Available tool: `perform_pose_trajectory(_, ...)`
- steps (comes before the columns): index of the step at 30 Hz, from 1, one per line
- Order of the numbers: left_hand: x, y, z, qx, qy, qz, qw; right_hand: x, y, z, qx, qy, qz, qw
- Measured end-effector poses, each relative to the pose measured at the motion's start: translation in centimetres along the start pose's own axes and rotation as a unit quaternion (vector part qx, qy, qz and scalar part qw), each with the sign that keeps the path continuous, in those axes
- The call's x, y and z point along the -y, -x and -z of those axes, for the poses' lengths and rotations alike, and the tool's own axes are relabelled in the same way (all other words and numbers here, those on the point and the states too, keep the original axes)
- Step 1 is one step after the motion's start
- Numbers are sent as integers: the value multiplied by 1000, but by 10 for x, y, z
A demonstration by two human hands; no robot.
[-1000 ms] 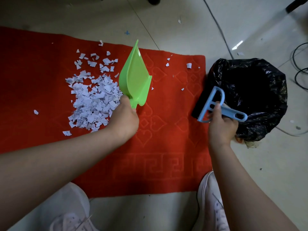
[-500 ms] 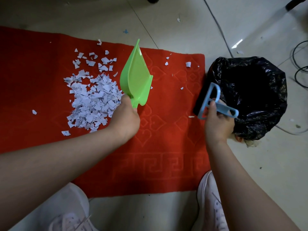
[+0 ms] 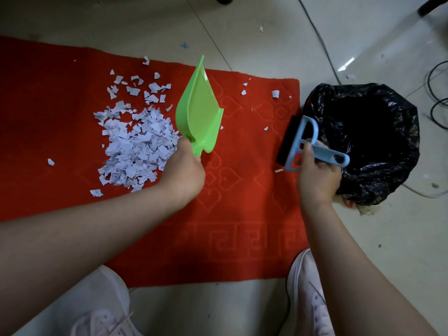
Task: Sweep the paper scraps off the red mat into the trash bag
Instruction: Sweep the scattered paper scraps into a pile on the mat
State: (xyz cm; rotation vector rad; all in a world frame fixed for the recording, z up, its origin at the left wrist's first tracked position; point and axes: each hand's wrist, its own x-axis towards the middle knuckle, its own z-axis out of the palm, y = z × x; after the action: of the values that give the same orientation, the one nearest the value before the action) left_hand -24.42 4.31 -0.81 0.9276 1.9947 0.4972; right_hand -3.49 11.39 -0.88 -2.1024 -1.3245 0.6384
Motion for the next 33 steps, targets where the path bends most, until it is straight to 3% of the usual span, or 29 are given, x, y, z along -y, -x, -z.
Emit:
perform_pose_trajectory(2, 0, 0, 1, -2, 4, 3, 1000, 1, 1, 10, -27, 106, 10, 994)
perform_pose_trajectory(5, -1, 2, 1, -3, 9, 3, 1000, -7, 7, 9, 2, 200, -18, 980)
perform_pose_trajectory(12, -5, 3, 1, 1, 12, 1, 1000, 2, 28, -38, 142, 36, -11, 989)
perform_pose_trajectory(16, -5, 2, 5, -1, 12, 2, 1000, 21, 15, -29, 64, 1, 20, 998)
perform_pose_trajectory(20, -3, -4, 10, -16, 7, 7, 1000, 35, -21, -17, 28, 156, 26, 987)
perform_pose_trajectory(24, -7, -11, 12, -21, 17, 7, 1000, 50, -35, -41, 97, 238, 47, 965)
perform_pose_trajectory(27, -13, -18, 12, -20, 17, 3, 1000, 55, -28, -60, 156, 227, 73, 958)
perform_pose_trajectory(30, -17, -25, 12, -20, 19, 4, 1000, 59, -29, -59, 123, 206, 81, 967)
perform_pose_trajectory(33, -21, -32, 14, -26, 26, 4, 999, 71, -51, -49, 21, 194, 77, 978)
